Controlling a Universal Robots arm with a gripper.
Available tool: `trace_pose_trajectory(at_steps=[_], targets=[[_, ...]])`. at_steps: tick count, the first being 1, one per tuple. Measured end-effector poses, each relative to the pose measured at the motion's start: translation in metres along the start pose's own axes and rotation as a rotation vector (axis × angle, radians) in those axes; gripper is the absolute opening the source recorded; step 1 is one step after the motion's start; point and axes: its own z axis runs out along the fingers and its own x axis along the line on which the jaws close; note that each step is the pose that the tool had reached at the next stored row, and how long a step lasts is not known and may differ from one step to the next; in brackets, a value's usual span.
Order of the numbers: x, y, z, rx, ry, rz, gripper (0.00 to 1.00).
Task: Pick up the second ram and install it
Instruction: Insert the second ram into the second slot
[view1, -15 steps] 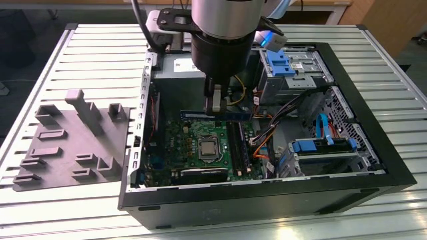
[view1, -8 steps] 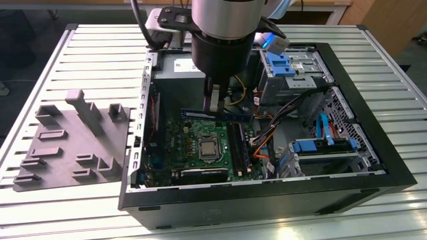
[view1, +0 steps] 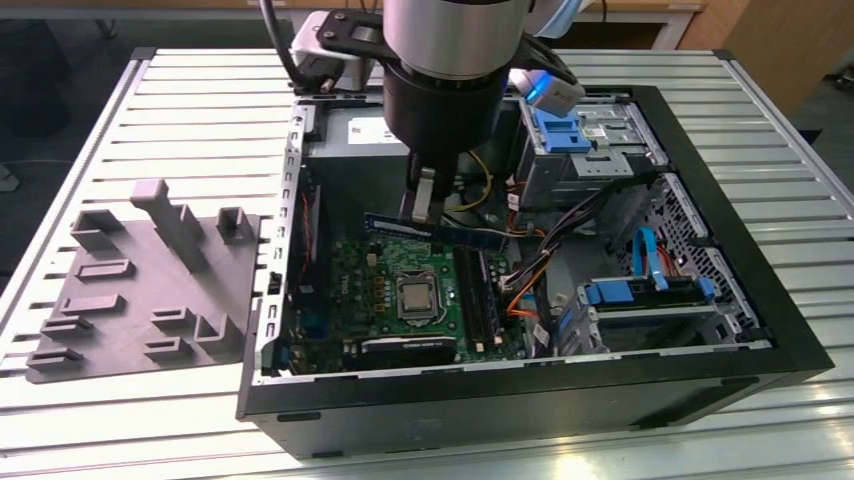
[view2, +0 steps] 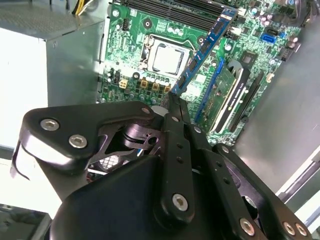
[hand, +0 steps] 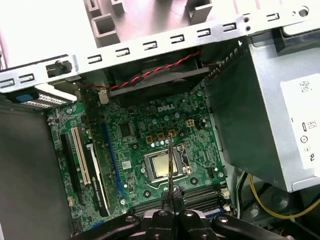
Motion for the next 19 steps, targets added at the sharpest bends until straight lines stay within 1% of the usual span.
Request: trace_pose_trajectory(at_steps=[19], targets=[[0.0, 0.0, 0.0002, 0.0087, -0.0096, 0.213, 0.11]])
